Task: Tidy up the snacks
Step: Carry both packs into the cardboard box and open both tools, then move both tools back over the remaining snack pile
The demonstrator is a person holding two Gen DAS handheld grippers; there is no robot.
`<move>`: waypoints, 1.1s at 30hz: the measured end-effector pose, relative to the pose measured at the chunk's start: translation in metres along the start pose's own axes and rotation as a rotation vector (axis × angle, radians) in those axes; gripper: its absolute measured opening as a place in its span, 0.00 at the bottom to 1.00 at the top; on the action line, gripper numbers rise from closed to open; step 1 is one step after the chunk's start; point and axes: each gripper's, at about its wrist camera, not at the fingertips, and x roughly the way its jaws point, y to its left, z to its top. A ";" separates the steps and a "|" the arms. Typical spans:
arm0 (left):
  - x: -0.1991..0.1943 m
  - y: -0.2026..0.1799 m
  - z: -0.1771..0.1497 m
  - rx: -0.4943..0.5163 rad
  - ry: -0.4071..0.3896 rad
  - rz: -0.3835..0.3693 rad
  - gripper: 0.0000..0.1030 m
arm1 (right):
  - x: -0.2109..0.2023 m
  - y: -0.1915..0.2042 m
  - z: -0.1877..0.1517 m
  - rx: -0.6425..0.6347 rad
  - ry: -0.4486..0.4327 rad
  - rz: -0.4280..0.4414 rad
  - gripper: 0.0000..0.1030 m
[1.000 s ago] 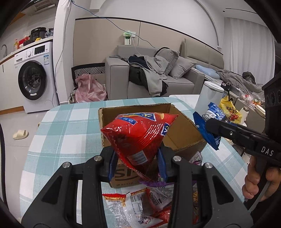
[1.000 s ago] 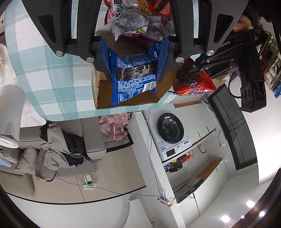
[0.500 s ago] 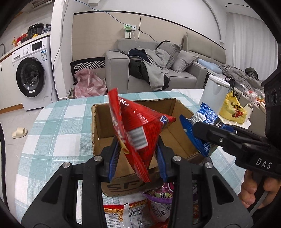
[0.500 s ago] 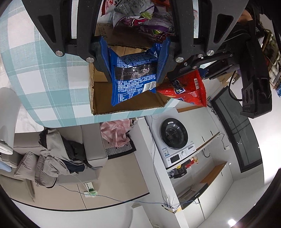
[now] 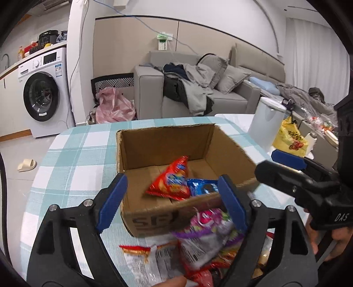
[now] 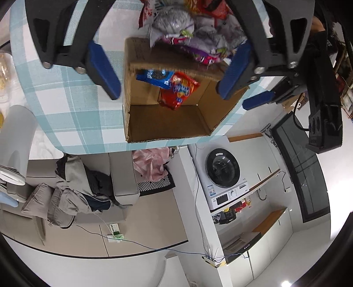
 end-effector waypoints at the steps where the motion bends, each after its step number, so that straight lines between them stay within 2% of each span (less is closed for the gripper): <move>1: -0.006 -0.001 -0.002 0.004 -0.003 -0.003 0.84 | -0.005 -0.001 -0.002 0.001 0.002 0.000 0.97; 4: -0.024 -0.004 -0.010 0.003 -0.011 0.007 0.99 | -0.017 -0.002 -0.010 0.001 0.013 -0.019 1.00; 10: -0.059 -0.001 -0.030 -0.001 -0.024 0.012 0.99 | -0.039 -0.005 -0.029 0.005 0.032 -0.028 1.00; 20: -0.108 0.009 -0.067 -0.010 -0.014 0.035 0.99 | -0.063 0.008 -0.065 -0.080 0.089 -0.066 1.00; 27: -0.124 0.006 -0.094 -0.009 0.010 0.043 0.99 | -0.064 0.011 -0.092 -0.113 0.149 -0.099 1.00; 33: -0.115 -0.005 -0.106 -0.002 0.051 0.045 0.99 | -0.058 0.010 -0.111 -0.115 0.206 -0.118 1.00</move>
